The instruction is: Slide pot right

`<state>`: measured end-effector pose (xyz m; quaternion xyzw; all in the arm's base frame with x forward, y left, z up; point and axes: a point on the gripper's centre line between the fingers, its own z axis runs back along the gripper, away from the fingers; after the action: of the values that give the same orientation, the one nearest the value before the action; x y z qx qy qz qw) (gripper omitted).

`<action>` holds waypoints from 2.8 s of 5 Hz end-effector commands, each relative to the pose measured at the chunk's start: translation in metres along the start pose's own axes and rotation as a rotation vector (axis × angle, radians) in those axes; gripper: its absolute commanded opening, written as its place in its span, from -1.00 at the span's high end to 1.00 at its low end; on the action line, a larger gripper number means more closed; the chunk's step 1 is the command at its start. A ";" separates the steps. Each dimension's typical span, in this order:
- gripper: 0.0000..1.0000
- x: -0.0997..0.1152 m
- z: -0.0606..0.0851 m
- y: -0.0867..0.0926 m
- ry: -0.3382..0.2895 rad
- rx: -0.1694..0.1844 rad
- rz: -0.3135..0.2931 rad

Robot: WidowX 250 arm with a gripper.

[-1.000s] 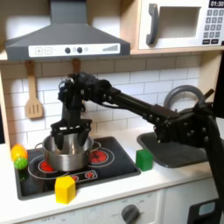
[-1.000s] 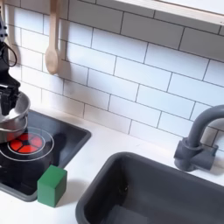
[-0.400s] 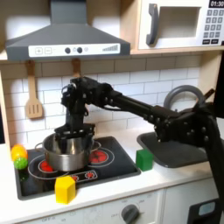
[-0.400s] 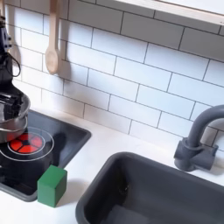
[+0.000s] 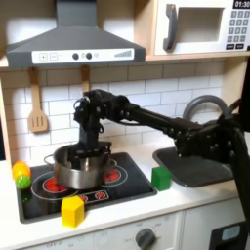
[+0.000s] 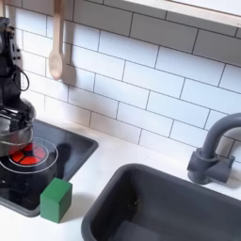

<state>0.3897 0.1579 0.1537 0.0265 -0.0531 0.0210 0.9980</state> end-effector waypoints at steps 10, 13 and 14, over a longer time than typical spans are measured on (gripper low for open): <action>-1.00 -0.003 0.011 -0.109 0.009 -0.044 -0.186; -1.00 -0.014 0.048 -0.106 -0.077 -0.016 -0.173; -1.00 -0.019 0.068 -0.108 -0.093 -0.038 -0.191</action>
<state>0.3682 0.0435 0.2032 0.0144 -0.0823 -0.0808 0.9932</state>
